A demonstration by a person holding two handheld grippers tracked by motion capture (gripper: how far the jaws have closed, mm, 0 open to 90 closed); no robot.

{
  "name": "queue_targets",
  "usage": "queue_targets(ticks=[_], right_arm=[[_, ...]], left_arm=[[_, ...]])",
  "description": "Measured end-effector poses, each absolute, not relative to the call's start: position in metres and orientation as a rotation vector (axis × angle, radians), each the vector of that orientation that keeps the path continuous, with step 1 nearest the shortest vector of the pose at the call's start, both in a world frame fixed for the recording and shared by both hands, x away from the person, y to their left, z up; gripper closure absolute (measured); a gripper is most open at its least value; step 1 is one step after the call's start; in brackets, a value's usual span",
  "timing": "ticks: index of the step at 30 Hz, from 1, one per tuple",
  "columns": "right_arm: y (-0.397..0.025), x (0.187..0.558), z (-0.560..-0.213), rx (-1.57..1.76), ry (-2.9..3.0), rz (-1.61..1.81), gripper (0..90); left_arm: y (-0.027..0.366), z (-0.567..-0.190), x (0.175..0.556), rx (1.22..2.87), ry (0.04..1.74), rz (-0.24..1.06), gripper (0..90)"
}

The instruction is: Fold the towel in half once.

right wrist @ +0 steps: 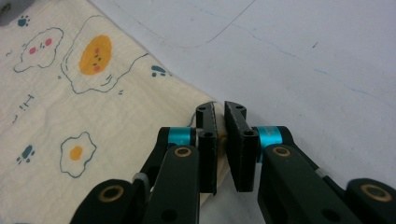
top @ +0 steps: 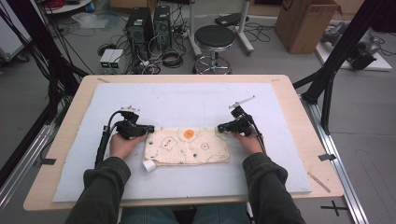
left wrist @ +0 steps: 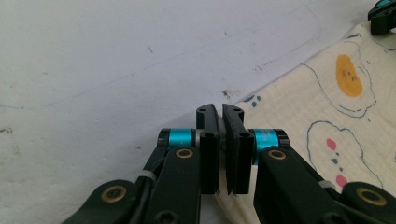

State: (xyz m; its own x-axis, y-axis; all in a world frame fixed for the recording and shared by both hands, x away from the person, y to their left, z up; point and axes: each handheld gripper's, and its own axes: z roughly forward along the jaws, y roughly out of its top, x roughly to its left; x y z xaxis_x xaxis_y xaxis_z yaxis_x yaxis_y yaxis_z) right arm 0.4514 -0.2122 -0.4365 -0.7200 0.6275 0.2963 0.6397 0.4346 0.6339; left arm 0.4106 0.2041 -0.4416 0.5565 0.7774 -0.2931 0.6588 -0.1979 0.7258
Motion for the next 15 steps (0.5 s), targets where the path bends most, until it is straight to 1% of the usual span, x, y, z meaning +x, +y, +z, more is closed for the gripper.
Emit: queue_targets(ticks=[7, 15], right_arm=[[-0.213, 0.452, -0.435, -1.179, -2.642, -1.18, 84.0], [-0.209, 0.457, -0.422, -1.18, -2.658, -1.2, 84.5]], left_arm=[[0.206, -0.439, 0.411, 1.907, 1.154, 0.19, 85.4], [0.214, -0.434, 0.412, 1.853, 1.173, 0.217, 85.6]])
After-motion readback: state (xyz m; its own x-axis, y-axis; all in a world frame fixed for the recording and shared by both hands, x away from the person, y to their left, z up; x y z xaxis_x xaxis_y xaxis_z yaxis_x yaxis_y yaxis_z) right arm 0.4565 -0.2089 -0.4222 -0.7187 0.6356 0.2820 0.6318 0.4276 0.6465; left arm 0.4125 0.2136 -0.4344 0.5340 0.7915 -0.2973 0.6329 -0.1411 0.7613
